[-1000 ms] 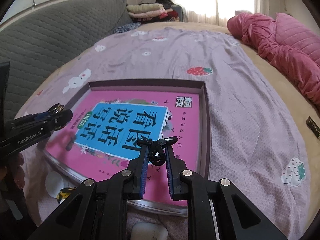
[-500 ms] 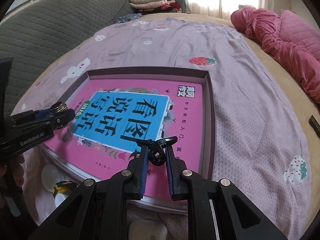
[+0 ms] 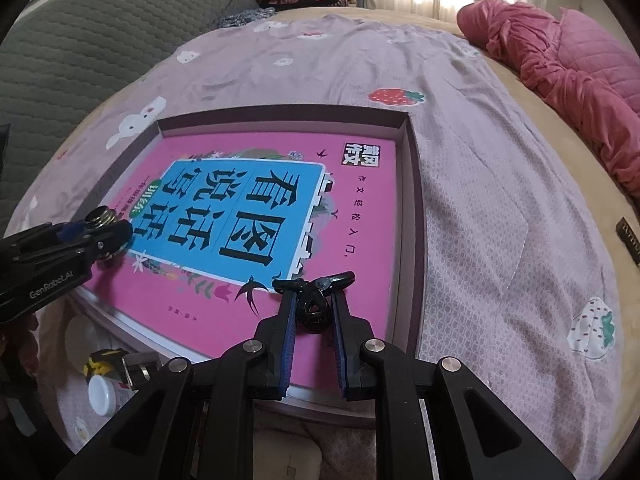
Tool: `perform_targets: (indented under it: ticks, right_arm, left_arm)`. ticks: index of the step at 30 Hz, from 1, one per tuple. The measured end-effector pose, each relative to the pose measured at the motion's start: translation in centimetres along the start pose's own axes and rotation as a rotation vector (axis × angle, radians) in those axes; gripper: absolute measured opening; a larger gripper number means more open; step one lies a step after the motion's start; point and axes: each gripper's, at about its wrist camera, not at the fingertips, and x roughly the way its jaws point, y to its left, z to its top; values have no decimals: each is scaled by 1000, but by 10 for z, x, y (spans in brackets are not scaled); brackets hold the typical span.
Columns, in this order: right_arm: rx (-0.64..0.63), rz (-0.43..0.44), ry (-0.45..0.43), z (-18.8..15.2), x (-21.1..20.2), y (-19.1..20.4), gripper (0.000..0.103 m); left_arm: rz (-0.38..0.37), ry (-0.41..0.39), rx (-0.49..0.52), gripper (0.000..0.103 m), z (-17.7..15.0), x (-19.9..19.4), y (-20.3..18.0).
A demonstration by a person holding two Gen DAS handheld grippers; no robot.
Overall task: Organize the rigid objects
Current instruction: 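Lower the brass fitting into the tray corner and open the left tool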
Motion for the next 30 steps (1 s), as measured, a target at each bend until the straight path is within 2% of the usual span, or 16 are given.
perform_targets:
  ticks: [12,19,26,28,30]
  right_arm:
    - [-55,-20,11,-2,0,7,17]
    - [-47,-15,15,-2,-2,7,20]
    - [-30,9,14,-4,-4,-1,23]
    - [-38,9,9,-5,-6,-1,24]
    - [-53,2,1,-5,-9,-1,33]
  left_arm:
    - [9,0,-1,37,-8,-5,1]
    - [9,13,-34,37,-9,-8,6]
    - [26,21,-12,37,-14,-9,4]
    - [24,18,-14,38,-17,-10,4]
    - [20,24,-19,41,-18,-10,5]
